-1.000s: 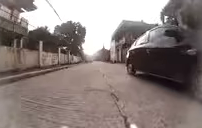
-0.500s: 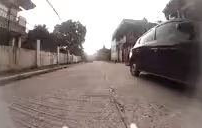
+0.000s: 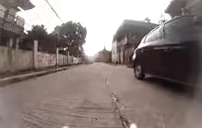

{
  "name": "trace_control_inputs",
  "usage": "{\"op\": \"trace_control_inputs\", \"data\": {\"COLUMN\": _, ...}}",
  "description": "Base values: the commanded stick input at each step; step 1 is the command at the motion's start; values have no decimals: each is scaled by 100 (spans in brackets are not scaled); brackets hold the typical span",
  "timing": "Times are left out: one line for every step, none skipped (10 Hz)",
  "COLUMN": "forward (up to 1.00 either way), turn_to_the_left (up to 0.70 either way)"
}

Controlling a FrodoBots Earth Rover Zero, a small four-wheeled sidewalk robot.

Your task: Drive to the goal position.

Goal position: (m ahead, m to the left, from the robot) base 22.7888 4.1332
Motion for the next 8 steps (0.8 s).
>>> {"op": "trace_control_inputs", "data": {"forward": 70, "turn_to_the_left": 1}}
{"op": "trace_control_inputs", "data": {"forward": 70, "turn_to_the_left": 1}}
{"op": "trace_control_inputs", "data": {"forward": 70, "turn_to_the_left": 1}}
{"op": "trace_control_inputs", "data": {"forward": 70, "turn_to_the_left": 1}}
{"op": "trace_control_inputs", "data": {"forward": 70, "turn_to_the_left": 1}}
{"op": "trace_control_inputs", "data": {"forward": 70, "turn_to_the_left": 1}}
{"op": "trace_control_inputs", "data": {"forward": 70, "turn_to_the_left": 1}}
{"op": "trace_control_inputs", "data": {"forward": 70, "turn_to_the_left": 1}}
